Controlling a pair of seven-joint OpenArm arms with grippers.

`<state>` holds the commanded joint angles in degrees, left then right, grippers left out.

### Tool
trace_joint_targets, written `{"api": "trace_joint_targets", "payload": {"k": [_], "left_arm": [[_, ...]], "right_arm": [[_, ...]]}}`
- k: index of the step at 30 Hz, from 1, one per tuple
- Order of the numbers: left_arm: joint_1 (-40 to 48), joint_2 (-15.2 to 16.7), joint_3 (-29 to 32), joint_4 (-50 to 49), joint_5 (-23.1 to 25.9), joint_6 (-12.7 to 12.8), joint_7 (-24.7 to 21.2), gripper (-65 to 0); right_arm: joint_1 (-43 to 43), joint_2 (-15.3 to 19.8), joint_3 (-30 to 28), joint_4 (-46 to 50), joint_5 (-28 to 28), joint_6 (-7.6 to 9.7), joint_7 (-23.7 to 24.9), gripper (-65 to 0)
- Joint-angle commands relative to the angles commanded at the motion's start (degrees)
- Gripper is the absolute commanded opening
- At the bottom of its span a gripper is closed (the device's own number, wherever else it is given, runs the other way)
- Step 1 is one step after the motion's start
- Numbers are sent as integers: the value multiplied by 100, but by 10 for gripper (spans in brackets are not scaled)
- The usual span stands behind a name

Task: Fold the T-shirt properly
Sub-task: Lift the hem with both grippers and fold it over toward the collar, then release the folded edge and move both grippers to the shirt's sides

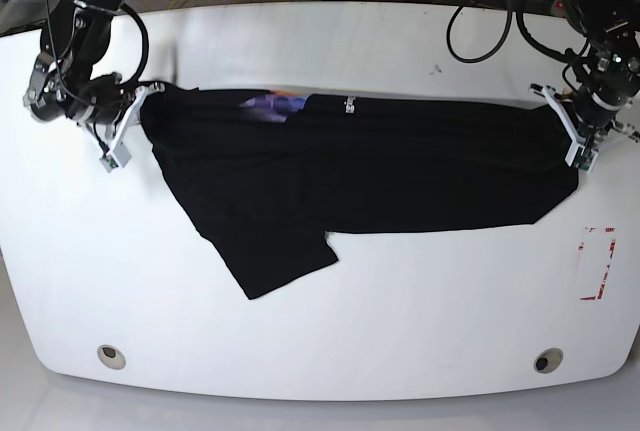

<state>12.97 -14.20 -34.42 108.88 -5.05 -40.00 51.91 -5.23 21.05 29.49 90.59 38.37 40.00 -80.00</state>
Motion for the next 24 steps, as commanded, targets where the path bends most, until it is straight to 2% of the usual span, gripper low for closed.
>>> {"api": "trace_joint_targets", "payload": {"k": [4, 6, 7, 8, 11, 14, 16, 18, 20, 22, 24], "left_arm": [[316, 0, 9, -9, 9, 0, 9, -629], [431, 0, 9, -9, -9, 0, 9, -565], [492, 0, 9, -9, -18, 0, 9, -511], [580, -9, 9, -9, -18, 0, 9, -447], [844, -18, 26, -9, -35, 0, 9, -243], [1020, -26, 9, 0, -158, 0, 9, -135], [1134, -62, 0, 0, -352, 0, 18, -133], [1327, -290, 0, 35, -651, 0, 35, -133], [1503, -519, 0, 44, -1108, 0, 44, -133], [1644, -853, 0, 26, -1732, 0, 246, -133], [1653, -1125, 0, 0, -2295, 0, 431, -133]], "right_arm": [[-281, 0, 0, 9, 105, 0, 0, -650], [-396, 0, -9, 9, 229, 0, 0, -650], [-457, 0, -9, 9, 308, 0, 0, -647], [-519, 9, -18, 9, 404, 0, 0, -610], [-730, 149, -26, 9, 844, 0, 0, -434], [-905, 352, -53, -9, 1451, 0, 0, -298], [-1046, 440, -62, -9, 1873, 0, 0, -241], [-1178, 598, -70, 9, 2435, 0, 0, -198], [-1257, 782, -211, 9, 2945, 0, 0, -200], [-1266, 1020, -466, 0, 3358, 0, 0, -208], [-1257, 1108, -589, 0, 3516, 0, 0, -217]]}}
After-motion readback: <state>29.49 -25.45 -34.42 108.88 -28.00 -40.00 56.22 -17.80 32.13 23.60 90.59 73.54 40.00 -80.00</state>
